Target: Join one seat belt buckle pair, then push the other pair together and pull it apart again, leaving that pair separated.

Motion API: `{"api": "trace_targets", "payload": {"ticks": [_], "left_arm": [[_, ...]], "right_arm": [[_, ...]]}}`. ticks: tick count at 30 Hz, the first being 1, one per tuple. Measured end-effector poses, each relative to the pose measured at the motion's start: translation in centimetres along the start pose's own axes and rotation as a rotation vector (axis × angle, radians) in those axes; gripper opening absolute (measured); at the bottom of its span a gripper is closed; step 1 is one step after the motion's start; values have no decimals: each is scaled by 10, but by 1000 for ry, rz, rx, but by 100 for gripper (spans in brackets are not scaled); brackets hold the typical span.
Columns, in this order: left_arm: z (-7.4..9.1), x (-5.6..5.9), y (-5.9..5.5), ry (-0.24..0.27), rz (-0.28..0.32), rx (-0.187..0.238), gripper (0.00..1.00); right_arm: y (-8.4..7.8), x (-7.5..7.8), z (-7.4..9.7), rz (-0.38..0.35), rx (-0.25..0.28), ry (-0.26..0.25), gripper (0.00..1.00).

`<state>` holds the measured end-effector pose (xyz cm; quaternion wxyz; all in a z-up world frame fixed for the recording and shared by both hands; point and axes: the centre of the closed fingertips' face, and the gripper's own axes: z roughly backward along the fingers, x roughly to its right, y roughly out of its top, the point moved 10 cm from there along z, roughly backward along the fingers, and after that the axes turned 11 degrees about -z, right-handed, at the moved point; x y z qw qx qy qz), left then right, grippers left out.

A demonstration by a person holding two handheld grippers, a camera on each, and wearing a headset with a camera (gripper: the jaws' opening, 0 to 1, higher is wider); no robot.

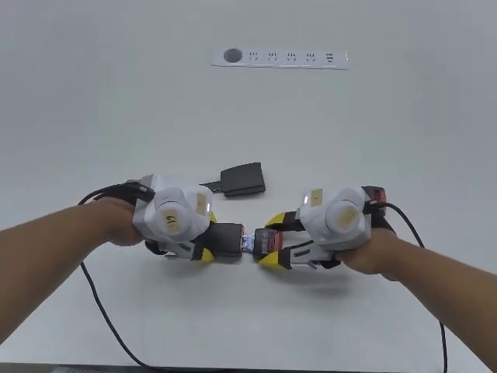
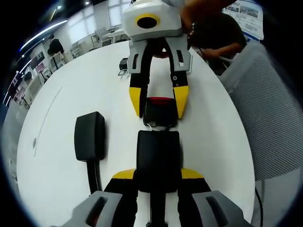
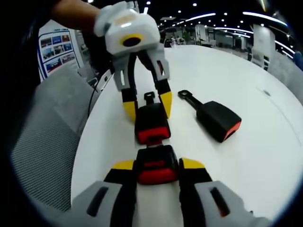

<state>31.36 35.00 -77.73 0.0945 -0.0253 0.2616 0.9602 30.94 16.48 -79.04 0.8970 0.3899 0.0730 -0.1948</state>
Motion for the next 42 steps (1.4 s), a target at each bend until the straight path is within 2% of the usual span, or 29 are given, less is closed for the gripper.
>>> {"api": "trace_targets", "payload": {"ticks": [3,7,12,34,42], "left_arm": [[0,2,-2,6,7,22,33],[0,1,-1,4,-6,19,33],[0,-1,-4,3,-15,44,33],[1,1,-7,7,-11,78,33],[3,3,-13,18,-14,127,33]], "right_arm": [[1,-1,-4,-18,20,6,34],[4,-3,-10,-19,28,7,34],[6,-2,-9,-22,28,12,34],[2,-3,-7,-6,39,11,34],[0,-4,-4,21,56,4,33]]}}
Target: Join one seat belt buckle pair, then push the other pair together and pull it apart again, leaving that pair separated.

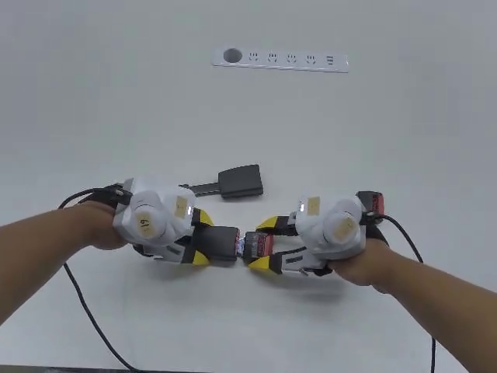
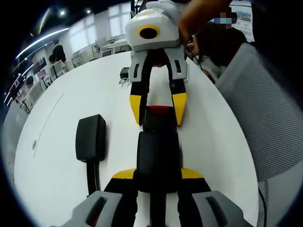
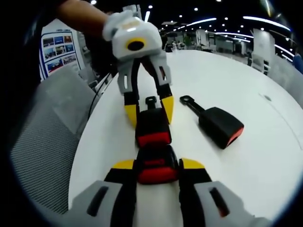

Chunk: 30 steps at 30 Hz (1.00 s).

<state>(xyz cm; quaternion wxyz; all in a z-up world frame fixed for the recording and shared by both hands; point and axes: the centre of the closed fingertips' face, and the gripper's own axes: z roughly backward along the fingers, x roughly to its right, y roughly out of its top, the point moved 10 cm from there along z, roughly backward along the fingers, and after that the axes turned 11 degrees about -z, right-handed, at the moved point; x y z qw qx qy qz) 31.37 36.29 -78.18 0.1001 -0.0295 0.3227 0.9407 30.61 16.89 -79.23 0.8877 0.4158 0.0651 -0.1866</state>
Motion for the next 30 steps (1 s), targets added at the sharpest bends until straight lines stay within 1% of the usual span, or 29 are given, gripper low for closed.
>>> {"api": "trace_targets", "payload": {"ticks": [5,7,8,9,10,12,16,19,22,27,30], "left_arm": [[0,-1,-2,3,4,24,33],[-2,-2,3,-5,-10,-1,33],[-2,-2,3,-8,-15,-5,33],[-2,-2,2,-7,-10,-1,33],[-1,-1,1,-4,-6,6,33],[-1,0,0,-1,-5,12,33],[0,0,-2,6,3,29,33],[1,0,-5,8,9,46,33],[0,0,-5,9,9,53,33],[0,1,-4,13,17,65,33],[0,1,-5,16,17,70,33]], "right_arm": [[-3,0,0,3,30,0,33],[-3,2,0,-17,34,5,33],[-2,2,0,-4,24,6,34],[1,1,0,25,-7,1,34],[2,0,-1,27,-12,0,33],[0,1,0,16,4,4,33],[-3,1,1,18,27,1,33],[-4,0,2,33,42,-3,33],[-6,0,2,22,59,-5,33],[-6,0,2,20,68,-6,33],[-7,0,2,18,73,-8,33]]}}
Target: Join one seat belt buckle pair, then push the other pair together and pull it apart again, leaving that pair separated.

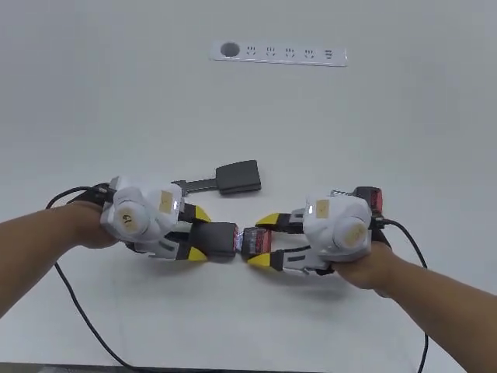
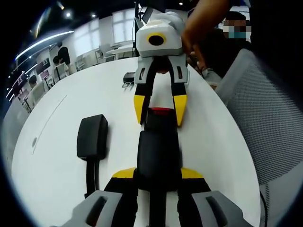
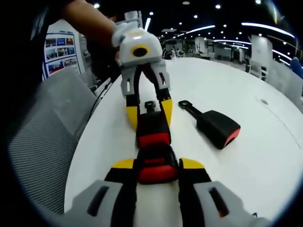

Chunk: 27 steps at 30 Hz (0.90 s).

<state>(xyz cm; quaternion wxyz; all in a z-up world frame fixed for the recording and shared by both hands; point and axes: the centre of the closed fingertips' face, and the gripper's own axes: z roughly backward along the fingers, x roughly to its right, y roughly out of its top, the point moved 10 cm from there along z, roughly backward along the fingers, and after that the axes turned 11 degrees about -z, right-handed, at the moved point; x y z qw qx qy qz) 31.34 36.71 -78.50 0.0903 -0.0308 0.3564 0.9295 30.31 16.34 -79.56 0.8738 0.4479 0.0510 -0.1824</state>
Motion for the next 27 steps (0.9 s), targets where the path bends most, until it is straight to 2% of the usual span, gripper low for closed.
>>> {"api": "trace_targets", "payload": {"ticks": [1,27], "left_arm": [[0,0,0,0,4,2,33],[2,0,-2,2,20,27,32]], "right_arm": [[-1,0,0,-17,10,0,33],[-5,0,1,-33,51,1,33]]}}
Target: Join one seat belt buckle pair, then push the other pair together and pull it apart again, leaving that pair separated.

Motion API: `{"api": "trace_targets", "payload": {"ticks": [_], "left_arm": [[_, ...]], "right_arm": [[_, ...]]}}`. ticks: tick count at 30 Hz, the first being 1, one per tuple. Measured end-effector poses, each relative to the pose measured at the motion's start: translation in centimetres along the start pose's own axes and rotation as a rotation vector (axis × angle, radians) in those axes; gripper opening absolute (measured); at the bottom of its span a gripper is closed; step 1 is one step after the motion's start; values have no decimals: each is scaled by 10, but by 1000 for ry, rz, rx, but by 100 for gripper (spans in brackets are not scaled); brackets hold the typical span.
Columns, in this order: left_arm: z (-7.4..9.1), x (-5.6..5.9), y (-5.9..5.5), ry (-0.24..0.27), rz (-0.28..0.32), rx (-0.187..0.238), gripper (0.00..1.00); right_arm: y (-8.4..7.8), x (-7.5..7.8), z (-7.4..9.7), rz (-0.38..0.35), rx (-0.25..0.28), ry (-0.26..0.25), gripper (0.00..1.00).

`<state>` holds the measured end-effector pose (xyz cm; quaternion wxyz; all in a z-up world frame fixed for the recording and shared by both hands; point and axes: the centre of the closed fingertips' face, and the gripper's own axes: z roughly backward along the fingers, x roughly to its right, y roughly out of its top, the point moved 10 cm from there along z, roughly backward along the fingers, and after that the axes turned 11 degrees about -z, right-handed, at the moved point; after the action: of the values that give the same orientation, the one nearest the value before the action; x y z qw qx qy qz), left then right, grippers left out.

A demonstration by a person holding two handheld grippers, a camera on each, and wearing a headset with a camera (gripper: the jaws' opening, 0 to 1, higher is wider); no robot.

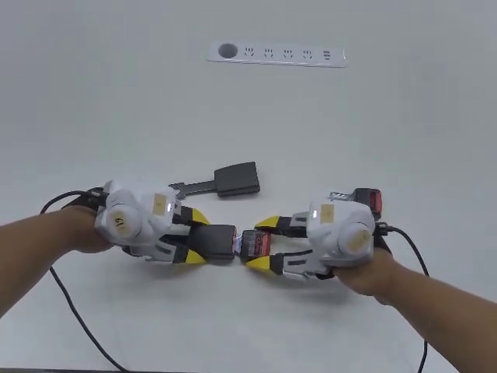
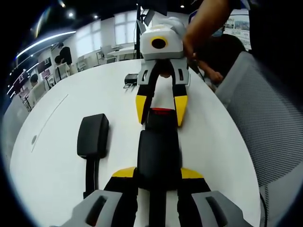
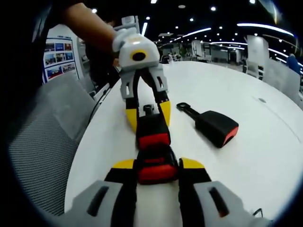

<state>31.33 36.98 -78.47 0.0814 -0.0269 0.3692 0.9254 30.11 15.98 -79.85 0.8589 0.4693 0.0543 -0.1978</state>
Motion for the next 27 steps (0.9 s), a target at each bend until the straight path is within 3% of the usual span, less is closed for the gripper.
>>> {"api": "trace_targets", "payload": {"ticks": [19,27], "left_arm": [[1,1,3,-4,2,-13,33],[0,1,7,-8,1,-45,34]], "right_arm": [[0,-2,0,10,6,-5,33],[3,-3,-1,27,-18,-7,35]]}}
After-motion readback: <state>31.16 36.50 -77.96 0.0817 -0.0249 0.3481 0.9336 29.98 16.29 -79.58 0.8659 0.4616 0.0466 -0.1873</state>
